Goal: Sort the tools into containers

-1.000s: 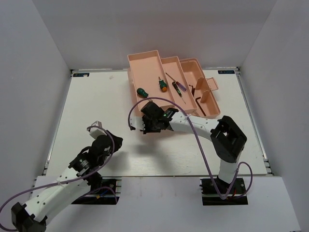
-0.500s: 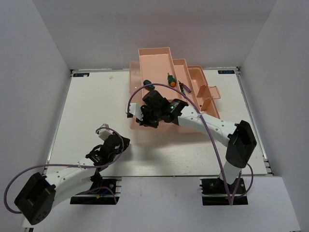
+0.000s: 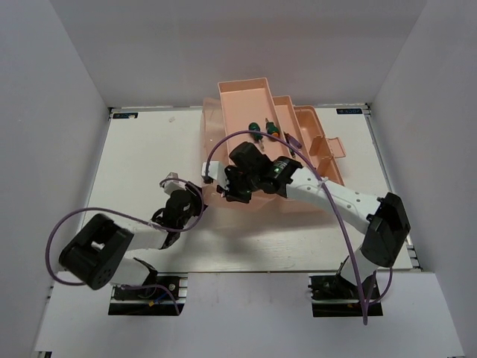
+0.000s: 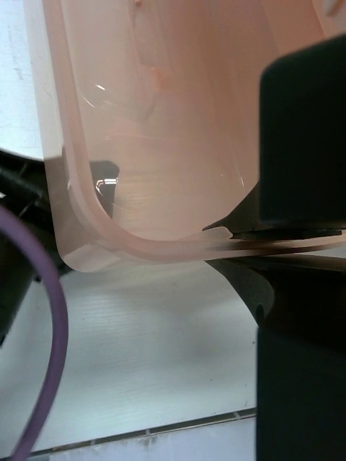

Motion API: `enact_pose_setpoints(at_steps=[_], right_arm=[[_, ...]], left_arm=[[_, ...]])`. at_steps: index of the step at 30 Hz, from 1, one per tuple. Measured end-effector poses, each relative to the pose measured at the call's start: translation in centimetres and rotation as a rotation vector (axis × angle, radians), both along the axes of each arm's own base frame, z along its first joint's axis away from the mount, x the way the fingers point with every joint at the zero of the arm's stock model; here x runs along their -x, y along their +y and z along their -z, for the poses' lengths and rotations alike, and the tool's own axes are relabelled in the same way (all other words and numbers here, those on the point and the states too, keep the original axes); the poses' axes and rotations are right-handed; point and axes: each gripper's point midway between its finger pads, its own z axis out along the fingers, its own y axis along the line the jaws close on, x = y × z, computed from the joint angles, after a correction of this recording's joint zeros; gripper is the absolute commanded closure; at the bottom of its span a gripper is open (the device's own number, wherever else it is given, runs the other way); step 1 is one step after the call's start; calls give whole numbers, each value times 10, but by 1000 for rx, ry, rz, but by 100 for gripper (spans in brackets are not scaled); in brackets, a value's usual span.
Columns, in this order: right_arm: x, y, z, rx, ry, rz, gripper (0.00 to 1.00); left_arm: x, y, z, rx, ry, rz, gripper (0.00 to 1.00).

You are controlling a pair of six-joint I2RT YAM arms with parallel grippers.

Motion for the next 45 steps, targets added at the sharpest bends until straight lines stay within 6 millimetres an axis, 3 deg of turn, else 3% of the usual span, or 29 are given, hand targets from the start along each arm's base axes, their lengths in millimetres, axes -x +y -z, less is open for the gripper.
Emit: enact_pose_setpoints(at_steps=[3, 10, 11, 12, 15, 17, 23, 31, 39, 45], right_arm=[[3, -4, 0, -7, 1, -3, 100], [3, -5, 3, -17, 16, -8, 97], [3, -5, 4, -16, 17, -8, 81], [3, -6, 4, -15, 20, -4, 70], [4, -8, 5, -9, 38, 15, 49], [5, -10, 7, 5, 40, 22, 40], [-8, -17, 10, 45, -16, 77, 40], [-18, -18, 11, 104, -116, 135, 44], [-33, -5, -25, 80, -270, 186, 41], [-39, -7, -61, 23, -311, 206, 42]], left_arm=[[-9, -5, 3, 42, -15, 26, 36], [-23, -20, 7, 159, -33, 108, 36], [-25, -23, 7, 171, -35, 121, 36], [-27, -25, 6, 183, -37, 131, 36], [-31, -29, 4, 200, -44, 152, 36], [-32, -30, 2, 211, -48, 162, 36], [-38, -38, -12, 242, -80, 190, 36], [-38, -41, -7, 257, -60, 208, 37], [-46, -47, -16, 276, -78, 221, 37], [-52, -51, -25, 289, -97, 228, 37]])
